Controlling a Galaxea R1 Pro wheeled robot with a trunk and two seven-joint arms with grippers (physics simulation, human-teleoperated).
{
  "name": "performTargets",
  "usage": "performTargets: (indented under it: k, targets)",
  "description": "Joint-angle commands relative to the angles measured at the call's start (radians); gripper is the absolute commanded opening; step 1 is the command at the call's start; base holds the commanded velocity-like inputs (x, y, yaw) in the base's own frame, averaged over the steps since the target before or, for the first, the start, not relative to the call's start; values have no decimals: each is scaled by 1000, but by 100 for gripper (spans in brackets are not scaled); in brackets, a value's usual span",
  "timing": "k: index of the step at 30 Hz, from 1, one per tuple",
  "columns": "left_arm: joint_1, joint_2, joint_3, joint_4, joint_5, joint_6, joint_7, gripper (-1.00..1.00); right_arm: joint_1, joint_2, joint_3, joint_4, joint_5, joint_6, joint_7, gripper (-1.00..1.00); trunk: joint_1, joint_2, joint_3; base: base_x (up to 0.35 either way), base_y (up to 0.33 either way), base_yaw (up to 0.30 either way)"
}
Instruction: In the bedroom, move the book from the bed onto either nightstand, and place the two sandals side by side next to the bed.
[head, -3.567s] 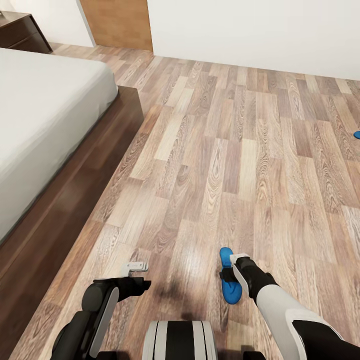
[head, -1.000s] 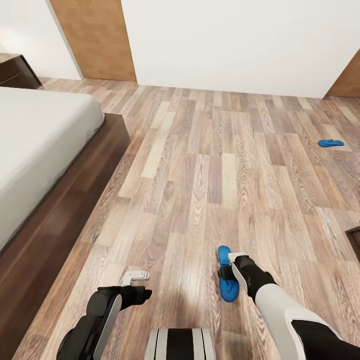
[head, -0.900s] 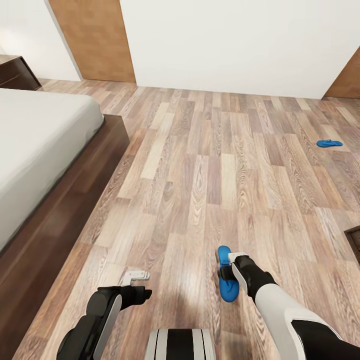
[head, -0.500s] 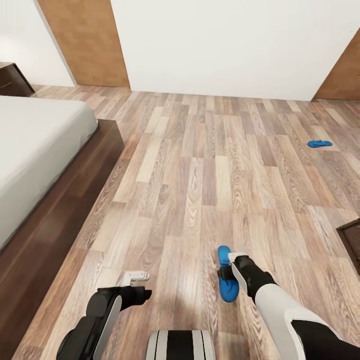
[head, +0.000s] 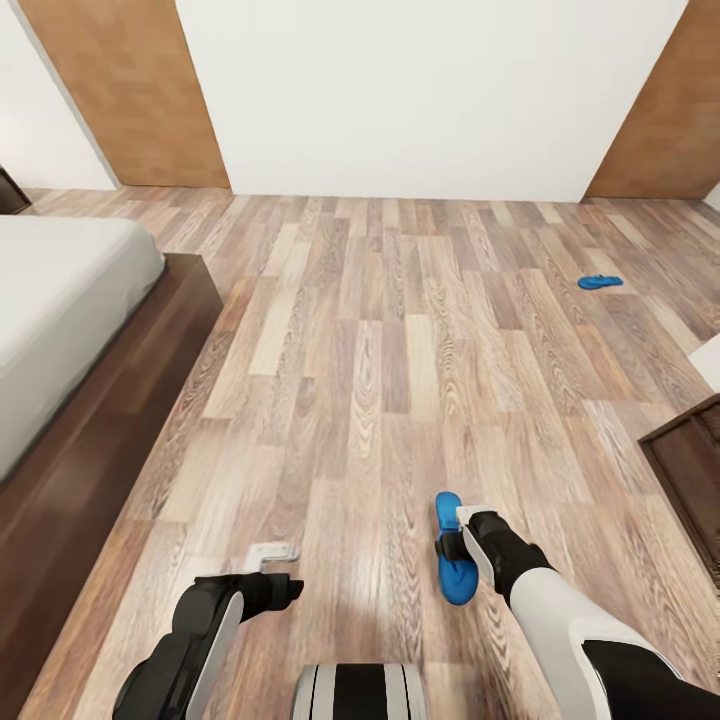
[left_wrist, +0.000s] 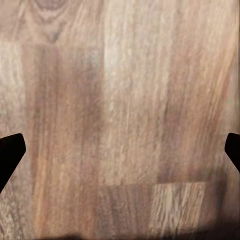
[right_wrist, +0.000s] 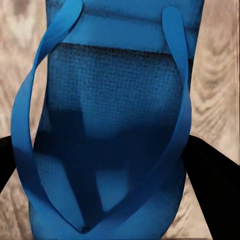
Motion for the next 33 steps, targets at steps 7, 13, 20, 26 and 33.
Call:
performTargets:
  k: [7, 13, 20, 26, 33]
  targets:
    - [-1, 0, 2, 0, 9, -4, 3, 100, 0, 2, -8, -1, 9, 4, 1, -100, 0, 0, 9, 0, 0, -181]
    - [-2, 0, 3, 0, 9, -8, 3, 100, 0, 3, -8, -1, 8, 4, 2, -100, 0, 0, 17, 0, 0, -137]
    - [-2, 0, 4, 0, 9, -10, 3, 100, 0, 7, -8, -1, 9, 4, -2, -100, 0, 0, 28, 0, 0, -29]
    - [-2, 0, 4, 1, 8, -10, 3, 100, 0, 7, -8, -1, 9, 4, -4, -100, 0, 0, 38, 0, 0, -4]
    - [-2, 0, 6, 9, 5, -13, 3, 100, 0, 7, -8, -1, 9, 4, -5, -100, 0, 0, 49, 0, 0, 0]
